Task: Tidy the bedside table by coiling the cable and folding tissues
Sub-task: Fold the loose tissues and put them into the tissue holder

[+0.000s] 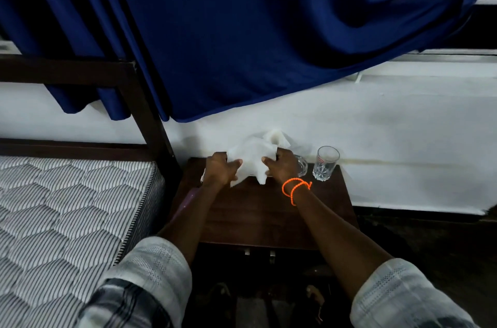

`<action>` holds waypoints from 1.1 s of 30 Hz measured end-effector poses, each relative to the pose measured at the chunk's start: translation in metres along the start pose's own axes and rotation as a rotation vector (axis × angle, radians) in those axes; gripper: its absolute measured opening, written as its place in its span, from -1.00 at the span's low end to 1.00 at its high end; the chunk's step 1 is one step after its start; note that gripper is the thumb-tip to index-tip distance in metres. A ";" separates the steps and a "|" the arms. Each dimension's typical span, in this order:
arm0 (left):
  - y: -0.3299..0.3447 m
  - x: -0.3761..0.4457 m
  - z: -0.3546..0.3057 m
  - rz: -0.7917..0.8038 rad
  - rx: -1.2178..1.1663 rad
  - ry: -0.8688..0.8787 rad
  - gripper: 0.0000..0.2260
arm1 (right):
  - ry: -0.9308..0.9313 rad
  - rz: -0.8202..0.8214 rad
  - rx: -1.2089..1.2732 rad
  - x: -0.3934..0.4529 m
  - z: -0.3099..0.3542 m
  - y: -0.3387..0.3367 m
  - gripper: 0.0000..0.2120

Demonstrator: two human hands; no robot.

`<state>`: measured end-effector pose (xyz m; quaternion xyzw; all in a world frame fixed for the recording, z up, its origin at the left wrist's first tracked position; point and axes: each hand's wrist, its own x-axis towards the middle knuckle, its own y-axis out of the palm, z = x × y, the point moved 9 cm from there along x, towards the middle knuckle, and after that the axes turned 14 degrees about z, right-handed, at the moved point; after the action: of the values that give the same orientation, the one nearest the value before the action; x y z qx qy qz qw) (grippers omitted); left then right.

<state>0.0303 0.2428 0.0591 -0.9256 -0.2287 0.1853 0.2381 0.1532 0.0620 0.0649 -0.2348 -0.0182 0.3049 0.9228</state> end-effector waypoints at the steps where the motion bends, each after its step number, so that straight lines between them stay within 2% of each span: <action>1: -0.003 0.008 -0.006 0.001 0.009 0.000 -0.70 | 0.013 0.000 0.005 0.004 0.005 -0.001 -0.82; 4: -0.008 0.027 -0.026 -0.010 0.051 -0.020 -0.73 | 0.017 -0.019 -0.045 0.019 0.023 -0.003 -0.83; 7: -0.006 0.047 -0.041 0.002 0.215 -0.051 -0.57 | 0.020 -0.055 -0.057 0.036 0.033 -0.004 -0.71; 9: -0.007 0.060 -0.047 -0.027 0.354 -0.049 -0.52 | 0.024 -0.072 -0.070 0.047 0.035 -0.004 -0.73; 12: -0.003 0.081 -0.046 0.011 0.391 -0.054 -0.50 | 0.040 -0.077 -0.075 0.063 0.033 -0.001 -0.78; 16: -0.004 0.097 -0.037 0.021 0.387 -0.070 -0.51 | 0.056 -0.094 -0.022 0.078 0.025 0.002 -0.84; 20: -0.004 0.112 -0.029 0.038 0.275 -0.084 -0.56 | 0.048 -0.109 -0.055 0.090 0.024 0.007 -0.81; 25: 0.005 0.122 -0.028 0.080 0.164 -0.094 -0.76 | 0.069 -0.110 -0.045 0.103 0.021 0.014 -0.76; 29: 0.010 0.126 -0.026 0.067 0.266 -0.110 -0.60 | 0.082 -0.100 -0.095 0.107 0.016 0.021 -0.82; 33: 0.012 0.131 -0.021 0.058 0.284 -0.096 -0.61 | 0.099 -0.095 -0.112 0.105 0.004 0.027 -0.94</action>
<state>0.1520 0.2927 0.0394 -0.8788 -0.1845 0.2664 0.3501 0.2223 0.1429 0.0450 -0.2998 -0.0005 0.2472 0.9214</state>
